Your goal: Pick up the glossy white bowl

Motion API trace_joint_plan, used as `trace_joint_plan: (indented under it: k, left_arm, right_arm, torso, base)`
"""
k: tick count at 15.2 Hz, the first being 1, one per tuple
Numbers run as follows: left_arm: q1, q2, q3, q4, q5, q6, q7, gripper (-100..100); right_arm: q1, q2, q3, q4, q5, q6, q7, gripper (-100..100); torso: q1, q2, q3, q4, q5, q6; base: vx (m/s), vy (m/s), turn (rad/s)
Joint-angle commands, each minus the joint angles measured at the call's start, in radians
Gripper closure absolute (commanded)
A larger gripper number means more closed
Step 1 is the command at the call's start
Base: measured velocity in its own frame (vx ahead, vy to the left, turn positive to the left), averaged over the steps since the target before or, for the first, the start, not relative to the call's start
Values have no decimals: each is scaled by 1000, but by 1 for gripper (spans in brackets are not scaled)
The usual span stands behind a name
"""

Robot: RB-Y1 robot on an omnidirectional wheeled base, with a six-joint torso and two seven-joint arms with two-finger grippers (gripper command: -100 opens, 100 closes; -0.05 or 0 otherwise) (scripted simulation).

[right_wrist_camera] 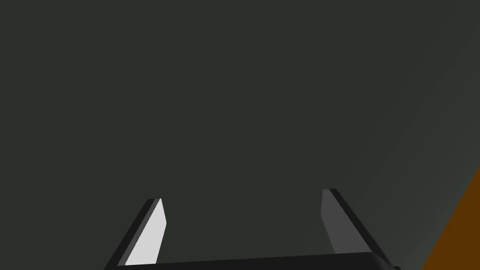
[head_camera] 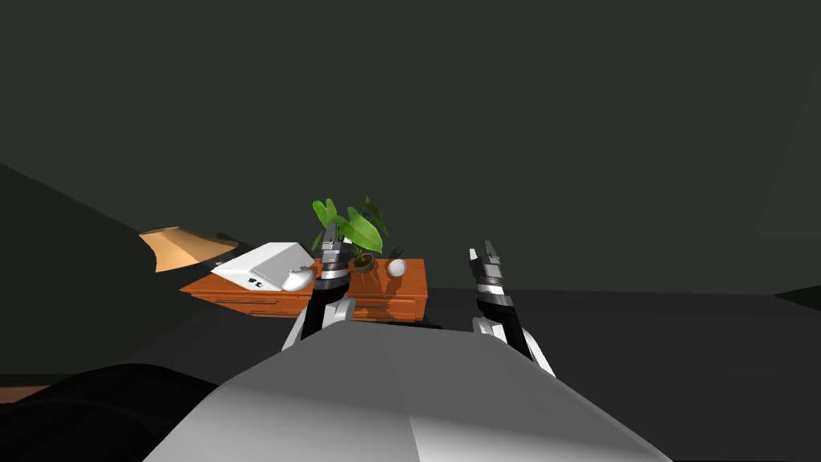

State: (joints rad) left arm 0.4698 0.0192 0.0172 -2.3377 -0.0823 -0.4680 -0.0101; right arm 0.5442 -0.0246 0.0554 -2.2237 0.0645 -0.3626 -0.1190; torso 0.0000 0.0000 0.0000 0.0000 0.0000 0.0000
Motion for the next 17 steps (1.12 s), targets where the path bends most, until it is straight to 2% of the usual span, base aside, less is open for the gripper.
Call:
trace_joint_plan:
  k: [1,2,5,6,8,9,10,11,12,13,14,15,16,17]
  left_arm:
    - [-8,47,0,25,14,18,-1,-100]
    - [-8,47,0,25,14,18,-1,-100]
    - [-29,110,-1,86,47,63,-2,-100]
    - [-29,110,-1,87,47,63,-2,-100]
    - [-49,150,-1,142,79,105,-4,-100]
    - [-49,150,-1,146,79,105,-4,-100]
    - [-60,171,-1,181,97,130,-5,-100]
    - [-60,171,-1,181,97,130,-5,-100]
    - [-73,190,-1,213,117,156,-6,-100]
    - [-73,190,-1,218,117,156,-6,-100]
    - [-86,210,-1,253,138,185,-7,-100]
    - [-86,210,-1,257,138,185,-7,-100]
    - [-100,229,-1,288,160,215,-8,-100]
    - [-100,229,-1,299,160,215,-8,-100]
  right_arm:
    - [0,0,0,0,0,0,0,0]
    - [0,0,0,0,0,0,0,0]
    - [0,0,0,0,0,0,0,0]
    - [0,0,0,0,0,0,0,0]
    - [0,0,0,0,0,0,0,0]
    - [0,0,0,0,0,0,0,0]
    - [0,0,0,0,0,0,0,0]
    - [0,0,0,0,0,0,0,0]
    - [0,0,0,0,0,0,0,0]
    - [0,0,0,0,0,0,0,0]
    - [0,0,0,0,0,0,0,0]
    - [0,0,0,0,0,0,0,0]
    - [0,0,0,0,0,0,0,0]
    - [0,0,0,0,0,0,0,0]
  torso:
    - [0,0,0,0,0,0]
    - [0,1,0,0,0,0]
    - [2,2,1,0,0,0]
    - [3,3,1,0,1,1]
    - [3,3,1,0,1,0]
    - [3,3,1,0,1,1]
    - [3,3,2,1,1,0]
    - [3,3,2,1,1,1]
    - [3,2,1,1,1,0]
    - [3,2,1,0,1,1]
    - [3,2,1,0,1,0]
    - [3,2,1,0,1,1]
    - [3,2,1,0,1,0]
    - [3,2,1,0,1,1]
  base:
    - [-18,6,-94]
    - [-29,13,-119]
    - [-38,28,-169]
    - [-38,34,-145]
    - [-42,30,-189]
    - [-41,35,-184]
    - [-39,33,-206]
    - [-33,32,-139]
    - [-32,33,-182]
    - [-30,31,-179]
    - [-33,26,-184]
    - [-36,26,-160]
    - [-49,29,-237]
    - [-45,27,-217]
